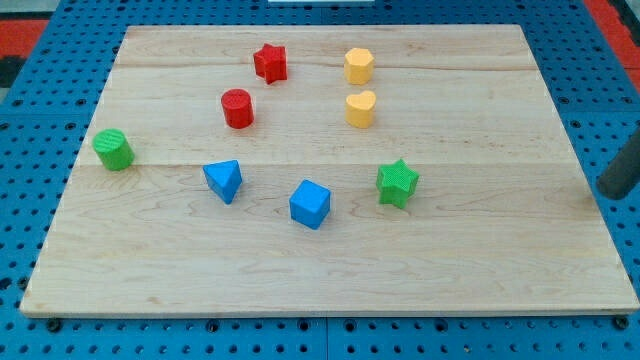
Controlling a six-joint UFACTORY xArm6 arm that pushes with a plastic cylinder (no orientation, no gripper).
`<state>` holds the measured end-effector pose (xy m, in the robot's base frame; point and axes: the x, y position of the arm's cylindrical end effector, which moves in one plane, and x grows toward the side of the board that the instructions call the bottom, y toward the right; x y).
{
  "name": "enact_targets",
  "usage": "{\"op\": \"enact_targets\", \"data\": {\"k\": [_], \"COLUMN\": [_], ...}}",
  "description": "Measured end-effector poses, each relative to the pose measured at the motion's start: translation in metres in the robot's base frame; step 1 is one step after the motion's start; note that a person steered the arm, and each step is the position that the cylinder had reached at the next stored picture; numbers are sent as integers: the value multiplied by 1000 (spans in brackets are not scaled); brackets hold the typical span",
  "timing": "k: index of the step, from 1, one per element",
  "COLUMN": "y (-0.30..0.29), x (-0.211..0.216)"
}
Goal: Move the green star to center of the board
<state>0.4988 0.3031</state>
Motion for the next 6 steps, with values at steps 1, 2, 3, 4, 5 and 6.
{"op": "enact_targets", "data": {"k": [1, 2, 3, 4, 5, 6], "y": [-70, -158, -226, -276, -244, -204], "x": [25, 30, 35, 38, 38, 8]}}
